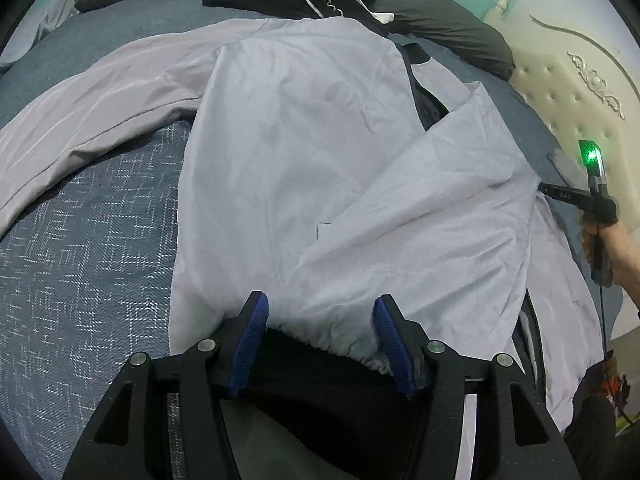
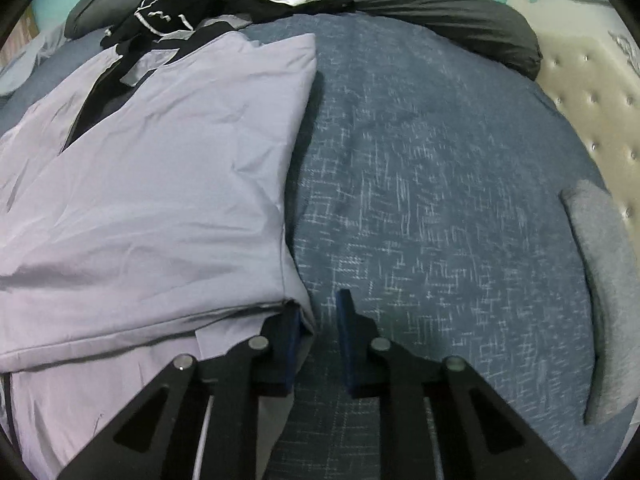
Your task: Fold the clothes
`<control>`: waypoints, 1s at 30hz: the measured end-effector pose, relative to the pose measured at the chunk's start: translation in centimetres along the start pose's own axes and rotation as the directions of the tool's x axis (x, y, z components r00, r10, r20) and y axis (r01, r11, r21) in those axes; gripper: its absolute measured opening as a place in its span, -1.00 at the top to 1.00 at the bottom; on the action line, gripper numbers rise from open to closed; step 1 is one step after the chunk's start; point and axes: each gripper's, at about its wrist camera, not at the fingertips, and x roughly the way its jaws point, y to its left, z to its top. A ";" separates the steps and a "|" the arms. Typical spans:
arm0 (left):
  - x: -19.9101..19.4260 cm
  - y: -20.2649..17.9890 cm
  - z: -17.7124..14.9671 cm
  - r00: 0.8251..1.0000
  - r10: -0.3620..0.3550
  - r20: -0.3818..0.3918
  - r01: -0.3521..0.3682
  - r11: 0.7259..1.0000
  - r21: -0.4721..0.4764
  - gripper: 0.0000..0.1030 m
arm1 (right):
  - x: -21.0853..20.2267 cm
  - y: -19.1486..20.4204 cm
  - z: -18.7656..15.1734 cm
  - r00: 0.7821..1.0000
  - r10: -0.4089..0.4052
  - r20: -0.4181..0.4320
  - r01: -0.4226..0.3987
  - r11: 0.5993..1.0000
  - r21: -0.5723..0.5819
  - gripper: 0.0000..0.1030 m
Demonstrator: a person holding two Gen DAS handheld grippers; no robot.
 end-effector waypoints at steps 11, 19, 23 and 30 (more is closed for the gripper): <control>-0.3 0.1 -0.2 1.000 0.000 -0.001 0.000 1.000 0.000 -0.17 | -3.5 -3.6 -0.8 0.988 0.153 0.037 -0.156 0.981 0.119 0.43; 0.0 -0.5 -0.2 1.000 0.004 0.001 -0.004 1.000 0.003 -0.17 | -6.7 -5.0 1.3 0.976 0.205 0.070 -0.214 0.964 0.155 0.43; -0.1 -0.5 -0.2 1.000 0.003 0.008 -0.002 1.000 -0.001 -0.18 | -6.7 -6.3 3.9 0.968 0.221 0.119 -0.244 0.940 0.239 0.37; -0.1 -0.5 -0.4 1.000 0.002 0.012 -0.002 1.000 -0.006 -0.18 | -4.3 -3.5 12.0 0.969 0.207 0.136 -0.235 0.941 0.243 0.22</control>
